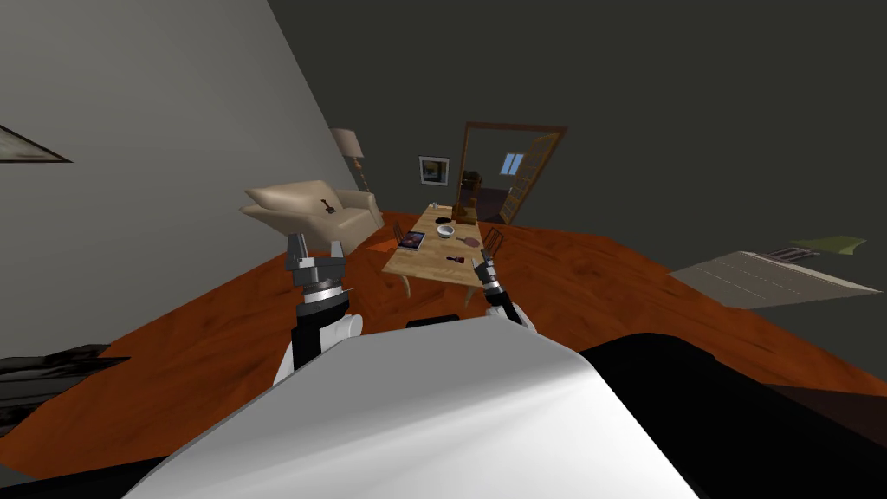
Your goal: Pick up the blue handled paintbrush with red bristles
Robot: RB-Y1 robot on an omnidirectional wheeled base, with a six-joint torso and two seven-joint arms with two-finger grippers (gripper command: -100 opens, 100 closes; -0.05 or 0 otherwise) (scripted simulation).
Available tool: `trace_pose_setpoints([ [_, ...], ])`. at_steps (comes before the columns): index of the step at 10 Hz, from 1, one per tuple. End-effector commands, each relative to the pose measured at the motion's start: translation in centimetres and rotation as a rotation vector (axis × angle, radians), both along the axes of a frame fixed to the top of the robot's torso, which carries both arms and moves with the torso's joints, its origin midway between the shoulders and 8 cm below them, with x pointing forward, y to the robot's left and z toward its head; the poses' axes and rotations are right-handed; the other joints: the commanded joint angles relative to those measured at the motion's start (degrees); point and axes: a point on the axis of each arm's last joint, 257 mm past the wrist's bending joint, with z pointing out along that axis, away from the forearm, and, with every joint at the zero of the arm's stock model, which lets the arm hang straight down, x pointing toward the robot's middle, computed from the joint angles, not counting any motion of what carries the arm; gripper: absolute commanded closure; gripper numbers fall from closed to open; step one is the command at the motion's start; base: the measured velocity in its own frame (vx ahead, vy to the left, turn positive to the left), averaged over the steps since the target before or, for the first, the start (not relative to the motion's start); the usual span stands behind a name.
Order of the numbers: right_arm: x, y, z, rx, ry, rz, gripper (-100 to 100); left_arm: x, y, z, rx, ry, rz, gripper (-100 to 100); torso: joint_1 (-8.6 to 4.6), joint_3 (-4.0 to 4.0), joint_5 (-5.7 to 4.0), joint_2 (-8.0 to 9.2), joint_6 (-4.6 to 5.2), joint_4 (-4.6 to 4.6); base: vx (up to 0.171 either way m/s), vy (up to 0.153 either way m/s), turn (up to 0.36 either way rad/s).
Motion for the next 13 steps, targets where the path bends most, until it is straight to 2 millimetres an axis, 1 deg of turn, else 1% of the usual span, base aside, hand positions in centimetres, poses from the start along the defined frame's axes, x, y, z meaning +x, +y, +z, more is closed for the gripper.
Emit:
trace_pose_setpoints([
  [1,0.1,0.1,-2.3,-0.028,0.048,0.03,-100,0.0,0.0,0.0,0.0,0.0,0.0,0,0.0,0.0,0.0,0.0,0.0,0.0,-0.024,0.118,0.176],
  [2,0.1,0.0,-2.5,-0.039,0.053,0.034,-100,0.0,0.0,0.0,0.0,0.0,0.0,0,0.03,-0.01,-0.01,-0.02,-0.03,-0.01,-0.008,0.101,0.077],
  [3,0.1,0.3,-3.9,-0.063,0.08,0.064,-100,0.0,0.0,0.0,0.0,0.0,0.0,0,-0.03,-0.03,-0.01,-0.06,0.0,-0.01,-0.009,0.119,0.205],
  [4,0.1,-0.1,-4.9,-0.075,0.102,0.06,-100,0.0,0.0,0.0,0.0,0.0,0.0,0,0.02,-0.05,-0.01,-0.09,-0.05,-0.02,-0.014,0.101,0.071],
  [5,0.0,0.2,-6.2,-0.104,0.127,0.092,-100,0.0,0.0,0.0,0.0,0.0,0.0,0,-0.04,-0.03,-0.01,-0.05,0.02,-0.02,-0.009,0.117,0.155],
  [6,-0.1,-0.4,-7.5,-0.115,0.155,0.085,-100,0.0,0.0,0.0,0.0,0.0,0.0,0,0.01,-0.04,-0.01,-0.07,-0.03,-0.02,0.003,0.119,0.1],
  [7,-0.2,-0.2,-9.0,-0.144,0.183,0.113,-100,0.0,0.0,0.0,0.0,0.0,0.0,0,0.02,-0.06,0.0,-0.09,0.01,-0.02,0.011,0.135,0.19],
  [8,-0.4,-0.9,-10.2,-0.16,0.209,0.107,-100,0.0,0.0,0.0,0.0,0.0,0.0,0,0.07,-0.07,0.01,-0.13,-0.03,-0.03,0.014,0.1,0.118],
  [9,-0.4,-0.9,-10.2,-0.16,0.209,0.107,-100,0.0,0.0,0.0,0.0,0.0,0.0,0,-0.04,-0.07,0.0,-0.13,0.01,-0.03,0.01,0.036,-0.011],
  [10,-0.7,-1.0,-11.8,-0.205,0.241,0.139,-100,0.0,0.0,0.0,0.0,0.0,0.0,0,-0.25,-0.06,-0.05,-0.11,0.03,-0.02,0.019,0.074,0.228],
  [11,-0.9,-1.6,-12.9,-0.211,0.264,0.13,-100,0.0,0.0,0.0,0.0,0.0,0.0,0,-0.17,-0.08,-0.05,-0.15,-0.03,-0.03,0.015,0.073,0.123],
  [12,-1.3,-1.8,-14.5,-0.256,0.296,0.16,-100,0.0,0.0,0.0,0.0,0.0,0.0,0,-0.18,-0.08,-0.04,-0.13,0.02,-0.03,0.017,0.108,0.246],
  [13,-1.5,-2.4,-15.3,-0.264,0.314,0.153,-100,0.0,0.0,0.0,0.0,0.0,0.0,0,-0.05,-0.08,-0.02,-0.14,-0.03,-0.03,0.025,0.093,0.102],
])
